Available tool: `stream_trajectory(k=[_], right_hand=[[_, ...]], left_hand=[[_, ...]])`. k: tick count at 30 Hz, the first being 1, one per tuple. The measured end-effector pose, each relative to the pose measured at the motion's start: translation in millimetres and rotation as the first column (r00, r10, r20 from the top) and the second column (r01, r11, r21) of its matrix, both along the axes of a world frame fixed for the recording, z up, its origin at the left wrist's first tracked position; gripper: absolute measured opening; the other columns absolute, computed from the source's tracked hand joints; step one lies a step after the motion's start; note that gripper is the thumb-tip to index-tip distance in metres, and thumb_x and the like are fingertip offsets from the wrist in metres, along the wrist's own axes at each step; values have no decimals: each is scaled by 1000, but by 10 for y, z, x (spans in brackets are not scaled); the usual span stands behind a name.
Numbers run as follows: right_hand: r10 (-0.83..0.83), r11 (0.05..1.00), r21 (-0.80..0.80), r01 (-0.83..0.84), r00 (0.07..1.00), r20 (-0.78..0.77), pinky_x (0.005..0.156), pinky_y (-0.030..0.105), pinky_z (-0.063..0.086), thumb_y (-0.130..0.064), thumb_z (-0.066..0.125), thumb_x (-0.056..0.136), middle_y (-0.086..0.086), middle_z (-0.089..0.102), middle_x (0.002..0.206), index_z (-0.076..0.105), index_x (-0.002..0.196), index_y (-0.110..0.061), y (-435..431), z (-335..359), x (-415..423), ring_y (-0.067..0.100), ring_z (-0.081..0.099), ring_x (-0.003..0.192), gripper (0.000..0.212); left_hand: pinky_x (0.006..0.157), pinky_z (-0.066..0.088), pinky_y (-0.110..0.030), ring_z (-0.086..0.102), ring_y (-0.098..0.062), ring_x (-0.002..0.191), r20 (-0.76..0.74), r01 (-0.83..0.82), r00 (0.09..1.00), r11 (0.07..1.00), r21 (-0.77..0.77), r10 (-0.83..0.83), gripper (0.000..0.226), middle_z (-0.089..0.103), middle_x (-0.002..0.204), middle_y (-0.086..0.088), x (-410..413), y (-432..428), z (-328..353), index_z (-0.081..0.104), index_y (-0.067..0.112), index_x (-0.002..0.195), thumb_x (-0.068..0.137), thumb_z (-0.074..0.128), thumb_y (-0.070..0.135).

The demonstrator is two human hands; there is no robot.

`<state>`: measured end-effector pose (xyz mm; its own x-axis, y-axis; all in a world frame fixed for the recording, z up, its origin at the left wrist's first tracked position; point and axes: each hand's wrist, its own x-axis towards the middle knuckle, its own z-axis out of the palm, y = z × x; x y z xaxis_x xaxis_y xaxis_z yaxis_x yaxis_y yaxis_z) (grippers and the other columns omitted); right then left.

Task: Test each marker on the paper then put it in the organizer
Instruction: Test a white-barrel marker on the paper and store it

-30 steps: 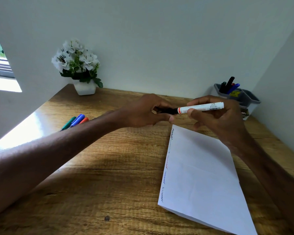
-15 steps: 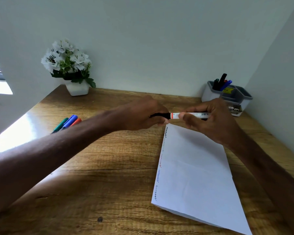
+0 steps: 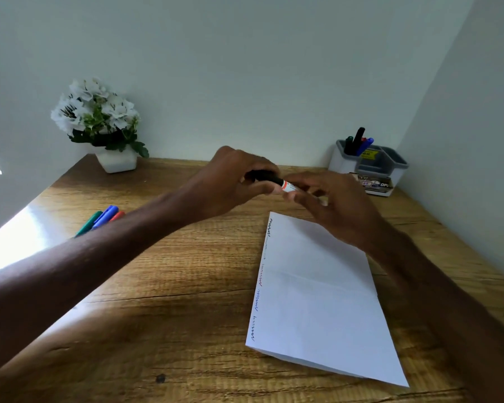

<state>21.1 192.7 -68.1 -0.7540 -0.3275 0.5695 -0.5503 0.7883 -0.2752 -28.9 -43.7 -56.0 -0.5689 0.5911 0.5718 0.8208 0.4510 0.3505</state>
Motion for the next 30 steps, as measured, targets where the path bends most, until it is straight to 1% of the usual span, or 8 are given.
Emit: stream_trajectory(k=[2,5,9,11,14,19,26,30], right_hand=[[-36,996,77,38,999,-38,78,44,57,-37,53,105,-4,76,112,67,129,-26,42,-19,-18,17,70,94,30],[-137,990,4,137,990,-12,78,47,59,-29,52,104,1,72,107,63,125,-22,205,37,-95,19,68,93,25],[-233,932,-308,189,966,-114,81,35,61,-22,55,104,-2,69,112,56,132,-21,507,231,-66,13,69,97,28],[-305,881,-429,198,932,-195,79,34,62,-21,53,105,-2,71,112,52,134,-18,678,306,-48,12,73,93,30],[-414,818,-534,214,864,-288,83,34,62,-14,52,103,2,73,110,53,131,-9,934,375,-56,12,73,97,28],[-522,789,-543,287,780,-346,80,28,58,-19,51,102,1,74,116,53,128,-6,1244,344,-128,12,70,107,29],[-555,785,-489,380,782,-283,89,45,60,-14,56,103,5,73,114,54,126,-10,1456,136,-331,14,71,108,24],[-554,789,-469,396,789,-266,93,36,59,-11,56,103,9,73,115,56,127,-7,1520,78,-397,18,71,107,25]], left_hand=[[64,44,-7,65,4,77,20,-66,998,994,82,65,44,75,93,12,19,51,-63,69,20,130,91,75,38],[68,47,-7,66,-1,83,115,-55,993,991,125,41,45,74,99,15,11,87,-197,62,18,133,92,75,31],[77,44,-9,60,3,100,158,47,987,992,-115,-29,41,64,120,22,52,167,-378,58,29,133,95,67,44],[93,41,-13,51,7,116,155,78,987,969,-234,-42,46,55,133,25,54,196,-488,55,37,137,95,61,57],[113,33,-26,41,3,133,123,123,988,959,-256,-94,44,52,137,24,40,226,-608,59,38,133,96,56,61],[114,33,-27,39,6,133,141,86,988,978,-188,-60,41,53,133,28,58,252,-701,62,39,128,95,54,62],[113,34,-27,42,3,132,135,90,988,982,-164,-68,39,56,134,23,66,252,-724,63,39,129,96,55,59],[112,33,-26,42,3,132,134,93,988,982,-163,-71,41,56,134,23,55,251,-739,62,40,129,96,53,62]])
